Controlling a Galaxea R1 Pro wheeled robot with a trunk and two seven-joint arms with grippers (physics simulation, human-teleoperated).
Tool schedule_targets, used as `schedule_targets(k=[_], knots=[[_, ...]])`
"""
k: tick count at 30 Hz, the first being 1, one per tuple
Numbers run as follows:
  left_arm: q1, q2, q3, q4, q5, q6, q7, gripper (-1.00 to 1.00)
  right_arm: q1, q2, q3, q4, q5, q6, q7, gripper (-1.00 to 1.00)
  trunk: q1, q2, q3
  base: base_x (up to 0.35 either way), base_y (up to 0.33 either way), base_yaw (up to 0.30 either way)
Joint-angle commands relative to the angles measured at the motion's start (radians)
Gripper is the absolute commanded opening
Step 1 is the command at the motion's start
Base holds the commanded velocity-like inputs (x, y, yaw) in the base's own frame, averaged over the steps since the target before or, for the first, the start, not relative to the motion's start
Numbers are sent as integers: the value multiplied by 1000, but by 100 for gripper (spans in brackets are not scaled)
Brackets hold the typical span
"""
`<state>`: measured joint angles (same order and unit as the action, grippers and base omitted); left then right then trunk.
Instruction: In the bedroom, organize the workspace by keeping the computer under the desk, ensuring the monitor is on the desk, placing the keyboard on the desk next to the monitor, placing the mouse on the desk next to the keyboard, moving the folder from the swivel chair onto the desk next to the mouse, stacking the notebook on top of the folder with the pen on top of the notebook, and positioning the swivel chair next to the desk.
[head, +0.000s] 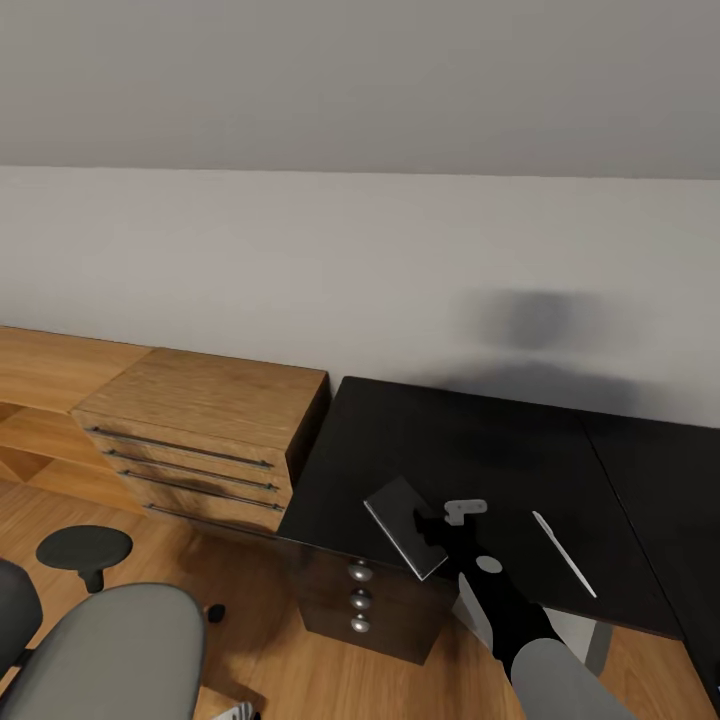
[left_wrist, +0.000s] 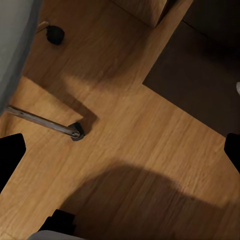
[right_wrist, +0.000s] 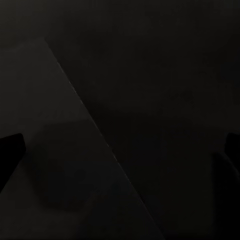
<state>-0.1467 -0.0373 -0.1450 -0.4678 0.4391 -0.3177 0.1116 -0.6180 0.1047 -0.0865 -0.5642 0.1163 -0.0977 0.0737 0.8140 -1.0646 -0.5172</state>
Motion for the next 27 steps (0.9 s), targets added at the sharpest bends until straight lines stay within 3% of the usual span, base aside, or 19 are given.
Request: schedule_targets(k=[1, 15, 27], knots=[[-1, 1, -8, 0, 6, -4, 8, 100, 0, 1, -10, 46, 11, -4, 6, 100, 0, 0, -1, 0, 0, 0], [-1, 2, -8, 0, 7, -4, 7, 100, 0, 1, -10, 47, 11, -4, 6, 100, 0, 0, -1, -119, 0, 0], [-1, 2, -8, 0, 6, -5, 7, 100, 0, 1, -12, 47, 11, -4, 6, 100, 0, 0, -1, -17, 0, 0]])
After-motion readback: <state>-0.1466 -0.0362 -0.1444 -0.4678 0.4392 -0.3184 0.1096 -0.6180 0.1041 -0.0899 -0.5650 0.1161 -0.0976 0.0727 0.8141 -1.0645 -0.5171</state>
